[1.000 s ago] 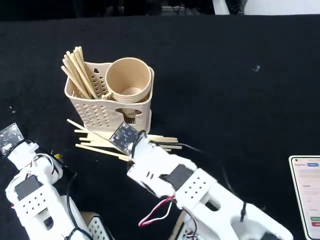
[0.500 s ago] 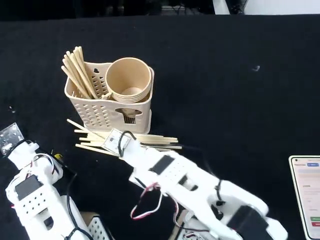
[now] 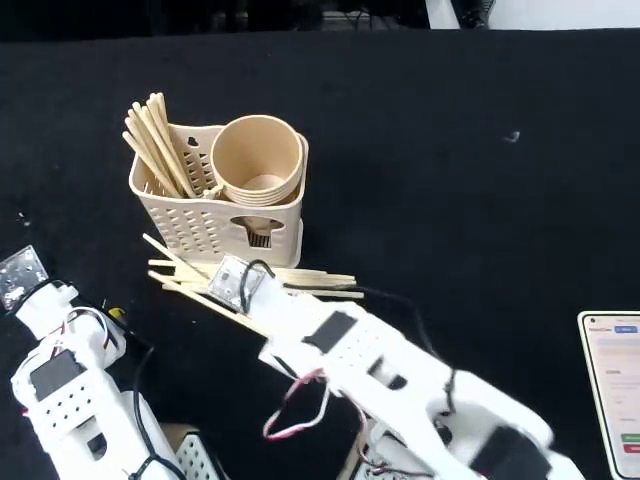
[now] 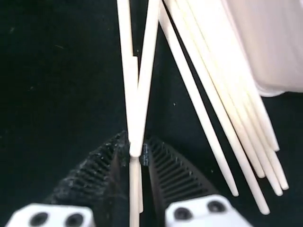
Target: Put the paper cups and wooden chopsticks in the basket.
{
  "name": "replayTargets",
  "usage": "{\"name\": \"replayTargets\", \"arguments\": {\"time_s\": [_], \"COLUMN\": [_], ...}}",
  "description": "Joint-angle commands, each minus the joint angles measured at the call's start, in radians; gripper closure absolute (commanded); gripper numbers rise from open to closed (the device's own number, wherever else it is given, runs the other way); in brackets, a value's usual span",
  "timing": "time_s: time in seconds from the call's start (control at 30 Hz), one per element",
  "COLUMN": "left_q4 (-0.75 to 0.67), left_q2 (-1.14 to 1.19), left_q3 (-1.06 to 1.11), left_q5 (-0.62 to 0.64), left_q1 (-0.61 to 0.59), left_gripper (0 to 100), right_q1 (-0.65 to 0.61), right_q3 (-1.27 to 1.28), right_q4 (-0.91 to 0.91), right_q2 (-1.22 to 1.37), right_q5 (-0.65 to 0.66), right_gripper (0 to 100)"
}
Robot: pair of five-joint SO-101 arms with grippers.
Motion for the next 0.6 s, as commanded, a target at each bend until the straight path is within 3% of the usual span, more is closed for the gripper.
{"name": "replayTargets", "arguments": {"time_s": [0.0,0.37,0.57], "left_q4": [-0.012,-0.014,-0.014], "left_q2": [-0.015,-0.015,-0.015], "left_q3": [-0.007,-0.007,-0.007], "left_q5": [0.000,0.000,0.000], "left_q1": [0.008,0.008,0.008], "left_gripper": [76,76,76], "right_q1": [-0.012,-0.012,-0.066], "right_q3": [0.024,0.047,-0.053], "right_q4": [0.075,0.236,0.181], "right_q2": [-0.222,-0.822,-0.908], "right_q5": [0.000,-0.002,-0.002], "right_gripper": [98.8,98.8,98.8]}}
